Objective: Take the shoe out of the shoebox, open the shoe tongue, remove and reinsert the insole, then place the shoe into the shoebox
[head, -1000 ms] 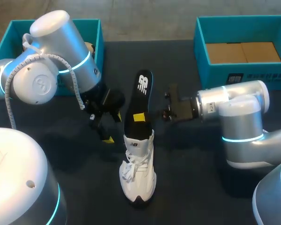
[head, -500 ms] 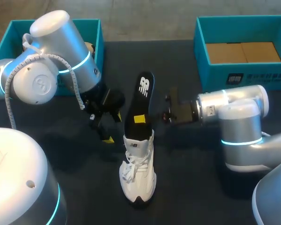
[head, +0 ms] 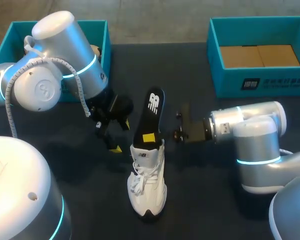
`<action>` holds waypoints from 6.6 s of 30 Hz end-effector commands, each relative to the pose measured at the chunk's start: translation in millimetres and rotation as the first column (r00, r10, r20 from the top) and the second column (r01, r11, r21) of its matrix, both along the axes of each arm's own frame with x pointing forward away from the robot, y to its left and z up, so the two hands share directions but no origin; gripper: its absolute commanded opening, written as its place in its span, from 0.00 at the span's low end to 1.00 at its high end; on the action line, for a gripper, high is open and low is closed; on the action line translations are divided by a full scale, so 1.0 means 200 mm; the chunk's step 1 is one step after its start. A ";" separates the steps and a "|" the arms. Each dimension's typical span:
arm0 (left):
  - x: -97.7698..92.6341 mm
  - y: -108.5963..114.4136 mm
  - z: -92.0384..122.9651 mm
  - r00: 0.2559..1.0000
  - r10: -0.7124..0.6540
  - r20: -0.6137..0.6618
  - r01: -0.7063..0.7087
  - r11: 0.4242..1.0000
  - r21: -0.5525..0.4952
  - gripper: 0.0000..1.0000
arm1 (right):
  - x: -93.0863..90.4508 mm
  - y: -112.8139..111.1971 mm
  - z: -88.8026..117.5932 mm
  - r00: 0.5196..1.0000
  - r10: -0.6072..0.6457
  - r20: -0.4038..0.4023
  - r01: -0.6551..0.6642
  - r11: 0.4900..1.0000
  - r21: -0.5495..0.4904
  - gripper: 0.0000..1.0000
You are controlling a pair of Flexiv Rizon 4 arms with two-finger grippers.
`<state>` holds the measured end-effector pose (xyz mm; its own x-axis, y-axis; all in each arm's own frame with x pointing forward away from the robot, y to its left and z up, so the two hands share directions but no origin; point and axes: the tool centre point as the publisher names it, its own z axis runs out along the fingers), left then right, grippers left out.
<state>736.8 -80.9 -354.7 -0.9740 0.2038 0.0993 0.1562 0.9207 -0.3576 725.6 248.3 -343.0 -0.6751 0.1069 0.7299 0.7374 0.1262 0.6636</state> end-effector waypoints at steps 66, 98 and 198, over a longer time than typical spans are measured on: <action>0.00 0.00 0.00 1.000 0.001 0.003 -0.001 1.000 0.003 1.00 | -0.02 0.01 0.08 0.990 -0.119 0.070 0.123 0.991 -0.054 0.40; 0.00 0.00 0.00 1.000 0.001 0.003 -0.001 1.000 0.003 1.00 | 0.10 -0.01 0.10 0.945 -0.323 0.047 0.324 0.946 -0.013 0.00; 0.00 0.00 0.00 1.000 0.001 0.003 -0.001 1.000 0.003 1.00 | -0.08 0.01 -0.01 0.979 -0.176 -0.104 0.169 0.983 -0.076 0.00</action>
